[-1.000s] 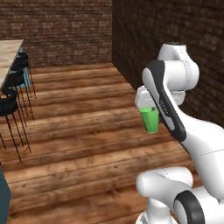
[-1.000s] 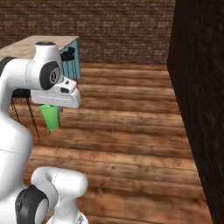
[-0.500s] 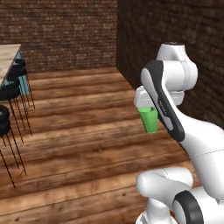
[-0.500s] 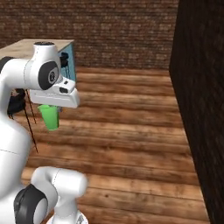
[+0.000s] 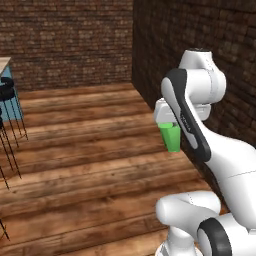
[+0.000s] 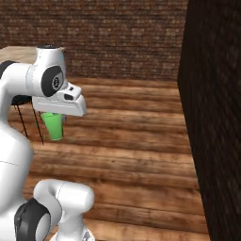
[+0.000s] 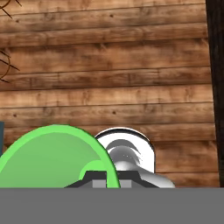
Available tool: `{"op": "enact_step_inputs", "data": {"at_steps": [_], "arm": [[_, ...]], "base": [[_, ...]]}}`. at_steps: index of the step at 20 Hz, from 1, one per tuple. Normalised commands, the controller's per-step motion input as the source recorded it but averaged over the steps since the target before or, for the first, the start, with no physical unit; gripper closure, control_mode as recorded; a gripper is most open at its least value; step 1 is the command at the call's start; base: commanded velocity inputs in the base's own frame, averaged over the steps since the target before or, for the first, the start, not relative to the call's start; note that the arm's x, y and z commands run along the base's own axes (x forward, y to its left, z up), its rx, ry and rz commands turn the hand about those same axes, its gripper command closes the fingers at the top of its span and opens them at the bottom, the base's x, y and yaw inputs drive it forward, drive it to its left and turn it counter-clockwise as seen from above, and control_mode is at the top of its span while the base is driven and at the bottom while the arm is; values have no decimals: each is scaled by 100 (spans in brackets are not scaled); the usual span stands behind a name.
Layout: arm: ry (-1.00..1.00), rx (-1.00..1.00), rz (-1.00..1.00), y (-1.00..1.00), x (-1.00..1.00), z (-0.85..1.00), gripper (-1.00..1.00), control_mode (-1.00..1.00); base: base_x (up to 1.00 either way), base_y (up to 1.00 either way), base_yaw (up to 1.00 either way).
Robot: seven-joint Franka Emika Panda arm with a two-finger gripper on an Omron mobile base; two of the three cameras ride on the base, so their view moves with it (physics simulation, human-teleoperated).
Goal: There is a tray on the dining counter. Grab the cup, mug, and pitcher and place them on the tray. The pitcher may be placed next to the tray if it cannot fit the tray.
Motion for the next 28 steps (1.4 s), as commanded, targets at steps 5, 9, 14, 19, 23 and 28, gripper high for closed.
{"op": "enact_step_inputs", "data": {"at_steps": [5,9,14,19,23,28], "arm": [[0,0,0,0,0,0,100,100],[0,0,0,0,0,0,100,100],[0,0,0,0,0,0,100,100],[0,0,0,0,0,0,100,100],[0,0,0,0,0,0,100,100],[0,0,0,0,0,0,100,100]], "base": [[100,-22,0],[100,-10,4],[100,-12,6],[100,-13,6],[100,-14,5],[100,-22,7]]}}
